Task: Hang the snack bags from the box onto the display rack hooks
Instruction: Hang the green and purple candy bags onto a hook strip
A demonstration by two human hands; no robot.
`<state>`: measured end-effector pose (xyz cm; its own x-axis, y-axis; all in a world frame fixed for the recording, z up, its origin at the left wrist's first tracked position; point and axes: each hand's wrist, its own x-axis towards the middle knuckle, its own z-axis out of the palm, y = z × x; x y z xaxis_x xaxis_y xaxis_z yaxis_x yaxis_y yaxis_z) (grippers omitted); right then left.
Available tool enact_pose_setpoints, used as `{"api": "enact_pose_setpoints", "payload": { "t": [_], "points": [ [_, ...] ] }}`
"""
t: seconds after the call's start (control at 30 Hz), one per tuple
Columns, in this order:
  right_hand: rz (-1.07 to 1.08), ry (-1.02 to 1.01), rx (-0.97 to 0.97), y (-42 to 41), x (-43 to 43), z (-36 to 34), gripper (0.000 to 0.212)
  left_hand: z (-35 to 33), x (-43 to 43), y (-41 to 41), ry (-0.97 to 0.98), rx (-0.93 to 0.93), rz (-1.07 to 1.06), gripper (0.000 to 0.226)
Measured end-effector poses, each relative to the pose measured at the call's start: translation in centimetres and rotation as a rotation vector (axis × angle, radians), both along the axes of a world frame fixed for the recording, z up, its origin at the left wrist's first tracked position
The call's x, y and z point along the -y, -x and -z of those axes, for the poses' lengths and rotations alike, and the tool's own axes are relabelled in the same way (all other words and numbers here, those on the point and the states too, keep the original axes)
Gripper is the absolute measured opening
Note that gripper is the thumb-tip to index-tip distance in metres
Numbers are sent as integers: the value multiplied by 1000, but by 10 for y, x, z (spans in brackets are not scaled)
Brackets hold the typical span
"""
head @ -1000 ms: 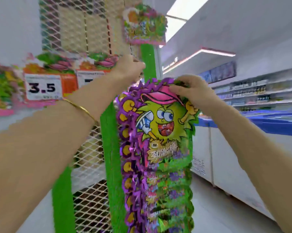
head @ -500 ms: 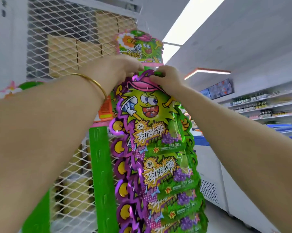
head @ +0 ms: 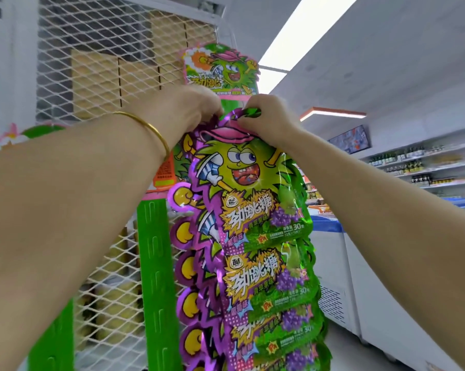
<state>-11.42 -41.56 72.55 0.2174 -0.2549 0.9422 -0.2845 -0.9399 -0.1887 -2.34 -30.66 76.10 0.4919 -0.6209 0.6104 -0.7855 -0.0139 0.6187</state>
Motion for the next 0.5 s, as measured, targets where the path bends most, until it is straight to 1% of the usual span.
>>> {"api": "enact_pose_setpoints", "payload": {
  "t": [0.07,0.13,0.23,0.37,0.5],
  "points": [
    [-2,23,26,1,-5,0,15,0,1,-1,-12,5,-12,21],
    [35,46,44,1,-10,-1,12,0,-1,-1,-16,16,-2,17],
    [108,69,12,0,-15,-1,18,-1,1,-2,-16,-11,1,13],
    [132,77,-32,0,-15,2,21,-3,4,-4,22,-93,47,24],
    [134,72,-63,3,-17,5,20,0,1,-2,25,-124,62,21]
  ]
}}
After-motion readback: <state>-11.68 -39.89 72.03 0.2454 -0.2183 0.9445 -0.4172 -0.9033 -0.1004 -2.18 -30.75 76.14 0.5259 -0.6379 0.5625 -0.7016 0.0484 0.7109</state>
